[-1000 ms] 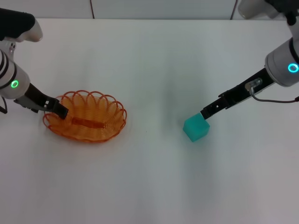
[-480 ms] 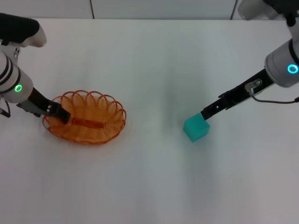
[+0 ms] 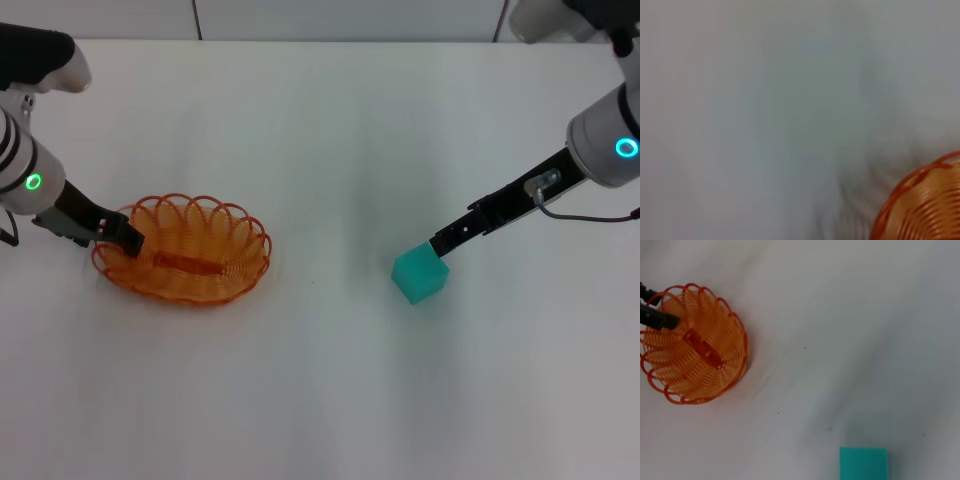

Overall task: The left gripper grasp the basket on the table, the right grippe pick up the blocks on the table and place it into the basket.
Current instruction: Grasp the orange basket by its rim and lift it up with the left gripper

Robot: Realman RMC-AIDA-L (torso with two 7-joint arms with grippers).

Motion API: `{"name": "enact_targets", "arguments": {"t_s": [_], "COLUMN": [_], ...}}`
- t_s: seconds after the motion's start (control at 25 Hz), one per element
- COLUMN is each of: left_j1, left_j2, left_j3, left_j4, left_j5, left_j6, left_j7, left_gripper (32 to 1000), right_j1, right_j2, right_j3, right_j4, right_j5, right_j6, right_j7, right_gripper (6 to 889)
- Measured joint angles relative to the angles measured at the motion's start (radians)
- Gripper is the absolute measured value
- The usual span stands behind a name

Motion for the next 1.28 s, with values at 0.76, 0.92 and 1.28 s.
{"name": "enact_targets", "arguments": {"t_s": [0.76, 0.92, 1.28], "left_j1": [0.0, 0.0, 0.0], "left_j2": [0.0053, 0.0054, 0.0053], "left_j3": [-0.016, -0.016, -0.016], "left_j4": [0.001, 0.002, 0.003], "left_j5": [-0.002, -0.002, -0.003], "left_j6": [-0.001, -0.001, -0.002], "left_j7": [0.015, 0.016, 0.018], "left_gripper": [271, 228, 200], "right_j1": [0.0, 0.0, 0.0], "right_j2": [0.0, 0.0, 0.0], "right_j3": [0.002, 0.002, 0.002], "right_j4": [0.001, 0.001, 0.001], "right_j5": [0.022, 0.023, 0.023], "right_j6": [0.0, 0.0, 0.0], "right_j7": [-0.006, -0.006, -0.006], "right_gripper": [863, 863, 863]}}
